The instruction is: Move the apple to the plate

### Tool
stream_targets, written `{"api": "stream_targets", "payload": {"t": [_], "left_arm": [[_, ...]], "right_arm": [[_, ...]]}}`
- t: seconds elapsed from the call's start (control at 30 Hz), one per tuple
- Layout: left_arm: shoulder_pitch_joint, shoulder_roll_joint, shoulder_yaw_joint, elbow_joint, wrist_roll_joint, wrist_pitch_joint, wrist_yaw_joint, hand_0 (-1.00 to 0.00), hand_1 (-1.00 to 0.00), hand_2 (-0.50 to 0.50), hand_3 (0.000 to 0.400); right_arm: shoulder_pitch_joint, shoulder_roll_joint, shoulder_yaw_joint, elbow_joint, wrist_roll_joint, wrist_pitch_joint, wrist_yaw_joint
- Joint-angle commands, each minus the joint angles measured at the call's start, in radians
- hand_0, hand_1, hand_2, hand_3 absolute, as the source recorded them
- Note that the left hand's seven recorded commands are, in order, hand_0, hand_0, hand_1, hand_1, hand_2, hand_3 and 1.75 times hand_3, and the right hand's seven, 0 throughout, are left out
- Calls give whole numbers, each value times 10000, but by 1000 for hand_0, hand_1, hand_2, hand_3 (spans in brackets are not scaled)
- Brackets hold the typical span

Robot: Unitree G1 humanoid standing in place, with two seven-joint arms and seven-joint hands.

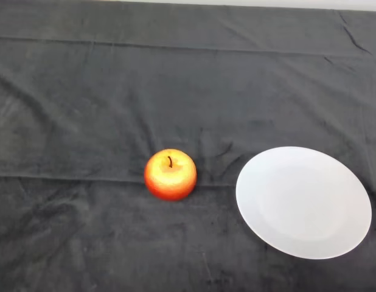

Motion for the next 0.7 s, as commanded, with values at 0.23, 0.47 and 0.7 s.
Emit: {"api": "stream_targets", "payload": {"t": [0.23, 0.47, 0.7], "left_arm": [[108, -84, 237, 95, 387, 171, -139, 0, 0, 0, 0], [93, -86, 256, 91, 415, 200, -160, 0, 0, 0, 0], [-30, -63, 254, 71, 460, 258, -148, 0, 0, 0, 0]], "right_arm": [[-71, -182, -160, 146, 81, 46, -39], [-71, -182, -160, 145, 81, 46, -39], [-71, -182, -160, 145, 81, 46, -39]]}}
